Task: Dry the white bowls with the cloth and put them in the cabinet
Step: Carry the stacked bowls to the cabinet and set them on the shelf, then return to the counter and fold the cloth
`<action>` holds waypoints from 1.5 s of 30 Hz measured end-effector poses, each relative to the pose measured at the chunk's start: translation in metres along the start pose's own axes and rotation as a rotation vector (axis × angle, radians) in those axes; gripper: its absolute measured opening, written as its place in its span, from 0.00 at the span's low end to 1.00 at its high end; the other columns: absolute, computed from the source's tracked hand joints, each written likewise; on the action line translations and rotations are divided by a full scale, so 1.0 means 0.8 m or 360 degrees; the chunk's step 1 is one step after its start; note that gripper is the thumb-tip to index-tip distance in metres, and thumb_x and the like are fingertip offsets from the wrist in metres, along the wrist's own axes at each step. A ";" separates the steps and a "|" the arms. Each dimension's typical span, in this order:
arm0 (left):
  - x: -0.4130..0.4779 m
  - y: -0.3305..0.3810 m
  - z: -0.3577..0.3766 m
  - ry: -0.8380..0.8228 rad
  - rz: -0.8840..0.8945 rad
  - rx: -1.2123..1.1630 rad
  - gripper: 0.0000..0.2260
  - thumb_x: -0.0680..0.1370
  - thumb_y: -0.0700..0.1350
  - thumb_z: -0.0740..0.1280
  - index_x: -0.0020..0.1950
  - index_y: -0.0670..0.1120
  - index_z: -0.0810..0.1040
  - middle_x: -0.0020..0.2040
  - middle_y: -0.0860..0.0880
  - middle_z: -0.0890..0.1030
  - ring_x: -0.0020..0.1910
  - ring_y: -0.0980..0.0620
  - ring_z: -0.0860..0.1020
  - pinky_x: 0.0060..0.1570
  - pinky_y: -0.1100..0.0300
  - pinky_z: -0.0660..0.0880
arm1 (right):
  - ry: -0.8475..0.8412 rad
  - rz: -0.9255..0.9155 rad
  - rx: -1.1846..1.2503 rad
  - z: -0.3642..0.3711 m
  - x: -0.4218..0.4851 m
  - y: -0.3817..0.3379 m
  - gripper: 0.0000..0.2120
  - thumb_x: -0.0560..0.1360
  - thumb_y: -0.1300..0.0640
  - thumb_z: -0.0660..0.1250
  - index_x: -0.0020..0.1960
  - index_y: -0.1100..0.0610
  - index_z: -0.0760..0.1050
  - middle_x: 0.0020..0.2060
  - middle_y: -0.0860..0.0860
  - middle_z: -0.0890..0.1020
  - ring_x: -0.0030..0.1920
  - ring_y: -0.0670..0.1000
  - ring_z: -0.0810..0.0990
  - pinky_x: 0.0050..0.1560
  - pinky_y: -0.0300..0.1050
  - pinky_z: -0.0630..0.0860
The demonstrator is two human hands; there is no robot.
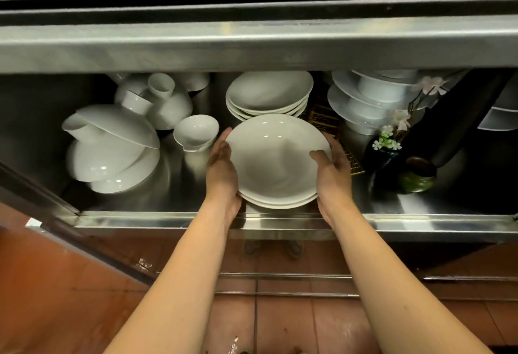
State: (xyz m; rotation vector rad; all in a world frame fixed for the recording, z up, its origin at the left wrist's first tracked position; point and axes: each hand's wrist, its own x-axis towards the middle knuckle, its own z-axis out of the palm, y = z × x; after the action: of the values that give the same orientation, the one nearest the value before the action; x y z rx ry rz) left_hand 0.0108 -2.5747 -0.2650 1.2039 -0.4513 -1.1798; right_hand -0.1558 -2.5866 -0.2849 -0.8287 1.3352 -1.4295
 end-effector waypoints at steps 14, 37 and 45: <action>-0.060 0.044 -0.037 -0.0014 0.1027 0.0225 0.17 0.82 0.63 0.58 0.65 0.64 0.80 0.70 0.52 0.82 0.74 0.50 0.77 0.77 0.44 0.70 | -0.0346 -0.0993 -0.0229 -0.009 -0.052 -0.067 0.22 0.78 0.45 0.64 0.72 0.45 0.73 0.73 0.48 0.77 0.74 0.46 0.74 0.72 0.39 0.70; -0.861 0.129 -0.395 0.1816 0.2243 0.0872 0.24 0.79 0.72 0.60 0.70 0.62 0.77 0.74 0.49 0.76 0.75 0.42 0.74 0.74 0.43 0.69 | -0.2953 -0.1070 0.1000 0.107 -0.733 -0.125 0.36 0.82 0.34 0.58 0.76 0.62 0.69 0.72 0.57 0.76 0.76 0.57 0.73 0.74 0.57 0.70; -1.202 0.045 -0.493 0.2507 0.2114 0.1027 0.29 0.79 0.74 0.60 0.70 0.57 0.75 0.72 0.47 0.77 0.73 0.43 0.75 0.74 0.43 0.70 | -0.3432 -0.0802 0.1359 0.012 -1.091 -0.079 0.34 0.82 0.34 0.58 0.75 0.59 0.70 0.72 0.54 0.76 0.75 0.59 0.73 0.73 0.58 0.71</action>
State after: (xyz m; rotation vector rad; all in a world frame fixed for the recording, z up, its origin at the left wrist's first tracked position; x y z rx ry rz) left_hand -0.0267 -1.5495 -0.0951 1.5107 -0.2416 1.1645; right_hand 0.0971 -1.7683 -0.1042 -1.2950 -1.0654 -0.4837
